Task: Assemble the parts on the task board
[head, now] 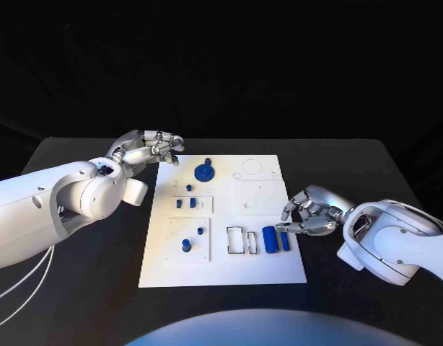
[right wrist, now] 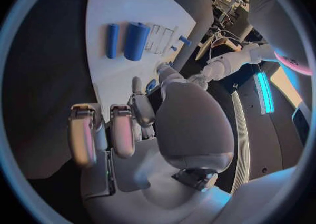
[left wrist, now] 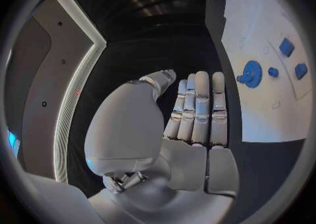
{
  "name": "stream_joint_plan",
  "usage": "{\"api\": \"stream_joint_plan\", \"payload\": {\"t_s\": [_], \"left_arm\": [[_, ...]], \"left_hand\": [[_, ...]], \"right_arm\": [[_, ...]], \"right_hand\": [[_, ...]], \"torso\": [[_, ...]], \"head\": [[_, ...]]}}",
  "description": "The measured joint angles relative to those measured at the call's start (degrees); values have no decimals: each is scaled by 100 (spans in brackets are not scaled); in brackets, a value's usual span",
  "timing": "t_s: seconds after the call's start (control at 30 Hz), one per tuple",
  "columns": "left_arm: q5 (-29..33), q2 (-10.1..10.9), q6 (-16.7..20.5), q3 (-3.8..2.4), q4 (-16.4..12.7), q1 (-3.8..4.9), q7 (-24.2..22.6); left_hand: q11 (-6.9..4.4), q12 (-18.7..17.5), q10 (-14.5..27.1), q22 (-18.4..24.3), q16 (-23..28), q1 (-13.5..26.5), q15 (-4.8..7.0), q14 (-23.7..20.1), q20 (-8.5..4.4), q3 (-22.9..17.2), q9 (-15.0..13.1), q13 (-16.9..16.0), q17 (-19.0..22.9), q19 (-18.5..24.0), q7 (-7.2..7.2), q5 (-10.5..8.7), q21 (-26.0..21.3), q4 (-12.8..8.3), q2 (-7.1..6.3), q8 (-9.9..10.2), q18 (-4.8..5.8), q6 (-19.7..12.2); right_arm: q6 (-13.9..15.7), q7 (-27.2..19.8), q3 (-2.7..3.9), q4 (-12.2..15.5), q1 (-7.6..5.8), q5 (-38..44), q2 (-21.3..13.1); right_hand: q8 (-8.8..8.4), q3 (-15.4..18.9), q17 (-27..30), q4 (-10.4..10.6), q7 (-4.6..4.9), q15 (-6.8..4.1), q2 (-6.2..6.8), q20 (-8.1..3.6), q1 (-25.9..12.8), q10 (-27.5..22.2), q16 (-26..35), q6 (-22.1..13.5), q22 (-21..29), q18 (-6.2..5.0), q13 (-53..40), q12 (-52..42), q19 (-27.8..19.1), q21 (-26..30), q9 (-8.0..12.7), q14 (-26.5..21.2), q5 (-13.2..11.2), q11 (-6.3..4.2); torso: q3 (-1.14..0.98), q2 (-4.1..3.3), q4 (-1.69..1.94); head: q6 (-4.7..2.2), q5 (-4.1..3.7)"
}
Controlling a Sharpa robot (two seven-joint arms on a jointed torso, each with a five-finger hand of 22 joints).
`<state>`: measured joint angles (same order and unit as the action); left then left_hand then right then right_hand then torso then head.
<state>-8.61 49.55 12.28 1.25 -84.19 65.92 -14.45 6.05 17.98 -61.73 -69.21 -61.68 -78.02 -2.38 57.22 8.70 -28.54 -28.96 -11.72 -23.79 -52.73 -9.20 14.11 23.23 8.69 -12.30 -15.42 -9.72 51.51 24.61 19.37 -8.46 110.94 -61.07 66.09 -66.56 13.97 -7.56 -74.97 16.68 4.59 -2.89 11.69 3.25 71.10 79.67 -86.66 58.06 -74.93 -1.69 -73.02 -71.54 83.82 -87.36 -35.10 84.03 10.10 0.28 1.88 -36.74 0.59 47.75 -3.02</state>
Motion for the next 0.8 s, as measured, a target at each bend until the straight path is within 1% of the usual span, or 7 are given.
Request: {"api": "stream_joint_plan", "payload": {"t_s": [0.07, 0.1, 0.17, 0.3, 0.37, 0.57, 0.8], "left_arm": [[0, -1, 0, 0, 0, -7, 0], [0, -1, -1, 0, 0, -10, -1], [0, -2, -1, 1, 1, -14, -1], [0, -2, -1, 1, 2, -17, -2], [0, -3, -1, 1, 6, -20, -3], [-1, -6, -2, 1, 13, -22, -3], [-1, -2, -2, 1, 15, -24, -3]], "left_hand": [[0, 17, 0, 0, 0, 0, 0, 0, 0, 0, -7, -7, 0, 0, 0, 0, 0, 0, 0, 0, 0, 0], [0, 17, 0, 0, 0, 0, 0, 0, 0, 0, -7, -8, 0, 0, 0, 0, 0, 0, 0, 0, 0, 0], [0, 17, 0, 0, 0, 0, 0, 0, 0, 0, -7, -8, 0, 0, 0, 0, 0, 0, 0, 0, 0, 0], [0, 17, 0, 1, 0, 0, 0, 0, 0, 0, -7, -8, 1, 0, 0, 0, 0, 0, 0, 0, 0, 0], [0, 17, 0, 6, 0, 0, 0, 0, 0, 0, -7, -7, 1, 0, 0, 0, 0, 0, 0, 0, 0, 0], [0, 17, 0, 6, 0, 0, 0, 0, 0, 0, -6, -7, 1, 0, -21, 0, 0, 0, 0, 0, 0, -21], [0, 17, 0, 5, 0, 0, 0, 0, 0, 0, -6, -6, 1, 0, -21, 0, 0, 0, 0, 0, 0, -21]], "right_arm": [[-4, 133, -1, 16, 26, 118, 3], [-7, 216, -4, 27, 44, 197, 8], [-11, 328, -9, 40, 72, 308, 22], [-10, 478, -11, 50, 124, 470, 87], [-7, 537, -13, 46, 147, 534, 151], [-8, 639, -13, -38, 206, 639, 329], [-43, 729, -15, -134, 339, 702, 478]], "right_hand": [[3, 85, 0, 8, -20, 0, -43, -19, -52, 68, -24, 20, 0, 80, -100, -102, 19, -16, -33, 0, 0, -8], [25, 120, 0, 7, -26, -12, -43, -19, -111, 68, -43, 26, 0, 89, -142, -147, 19, -18, -48, -12, 0, -9], [43, 187, 0, 15, -27, -19, -47, -19, -152, 100, -67, 27, 0, 88, -190, -222, 19, -51, -74, -20, 0, -17], [43, 205, 0, -3, -7, -19, -61, -19, -166, 108, -127, 48, 1, 88, -194, -236, 19, -77, -97, -20, 0, -9], [43, 209, 1, -7, -7, -19, -61, -19, -166, 108, -133, 48, 1, 88, -194, -258, 19, -82, -102, -20, 0, -9], [43, 209, 1, -7, -7, -19, -61, -19, -166, 108, -133, 48, 1, 88, -194, -265, 19, -105, -109, -20, 0, -9], [43, 226, 2, 9, -7, -19, -61, -19, -165, 108, -133, 48, 2, 88, -193, -265, 19, -105, -115, -20, 0, -9]], "torso": [[4, 12, -8], [6, 16, -11], [10, 24, -16], [17, 30, -19], [20, 31, -19], [14, 30, -16], [15, 26, -16]], "head": [[5, -12], [5, -13], [8, -14], [15, -14], [16, 0], [24, 32], [51, 55]]}}
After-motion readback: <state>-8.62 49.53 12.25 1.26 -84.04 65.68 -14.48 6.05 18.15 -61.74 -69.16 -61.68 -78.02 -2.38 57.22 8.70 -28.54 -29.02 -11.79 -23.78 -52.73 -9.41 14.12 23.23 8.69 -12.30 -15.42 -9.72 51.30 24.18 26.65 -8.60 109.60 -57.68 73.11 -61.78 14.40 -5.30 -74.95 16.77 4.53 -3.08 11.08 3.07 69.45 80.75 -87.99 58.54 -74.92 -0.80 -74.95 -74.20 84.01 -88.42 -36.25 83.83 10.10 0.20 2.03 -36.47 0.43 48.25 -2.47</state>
